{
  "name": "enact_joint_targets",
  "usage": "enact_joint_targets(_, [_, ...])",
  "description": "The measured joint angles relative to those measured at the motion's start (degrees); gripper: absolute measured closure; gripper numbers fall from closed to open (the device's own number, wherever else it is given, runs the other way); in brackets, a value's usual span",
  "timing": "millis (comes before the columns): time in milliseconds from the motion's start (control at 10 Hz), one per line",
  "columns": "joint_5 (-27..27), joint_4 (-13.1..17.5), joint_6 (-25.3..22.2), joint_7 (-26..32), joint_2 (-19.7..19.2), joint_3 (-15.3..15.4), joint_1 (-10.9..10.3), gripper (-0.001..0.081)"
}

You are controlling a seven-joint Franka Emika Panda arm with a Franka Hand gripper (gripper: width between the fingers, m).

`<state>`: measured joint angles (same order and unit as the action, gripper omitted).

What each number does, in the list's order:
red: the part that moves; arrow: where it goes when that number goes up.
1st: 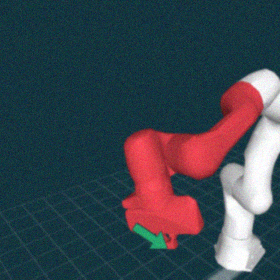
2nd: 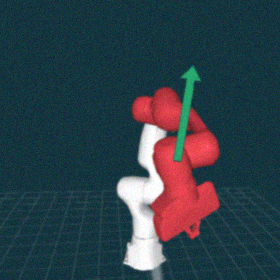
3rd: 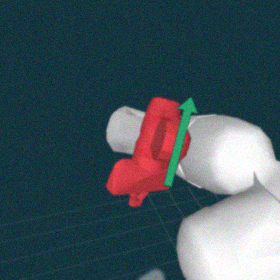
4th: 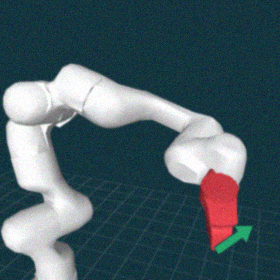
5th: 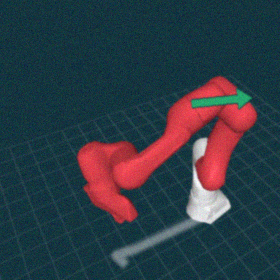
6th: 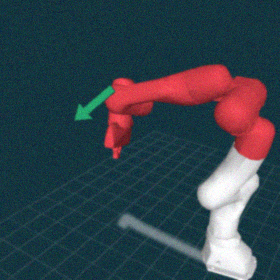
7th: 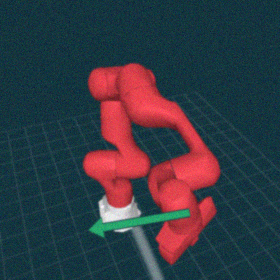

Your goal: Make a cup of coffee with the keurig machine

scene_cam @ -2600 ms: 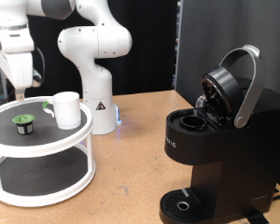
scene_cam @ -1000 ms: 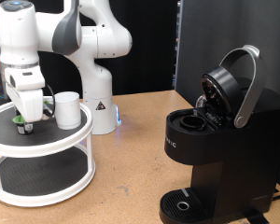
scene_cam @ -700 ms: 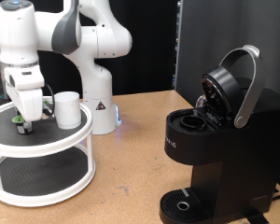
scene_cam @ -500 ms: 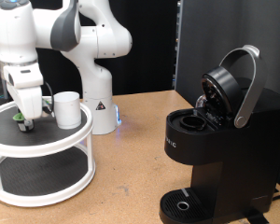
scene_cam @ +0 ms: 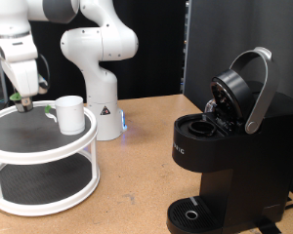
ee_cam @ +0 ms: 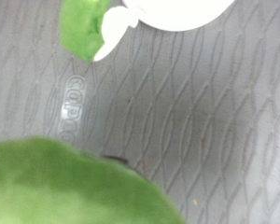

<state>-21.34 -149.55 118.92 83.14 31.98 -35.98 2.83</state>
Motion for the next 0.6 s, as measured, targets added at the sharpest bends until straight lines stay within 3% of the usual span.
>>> enact_joint_targets(300, [1.2, 0.5, -1.7, 0.0, 0.7, 0.5, 0.0, 0.0346])
enact_joint_targets(600, [11.4, 0.9, -3.3, -2.1, 1.3, 1.4, -2.3, 0.0346])
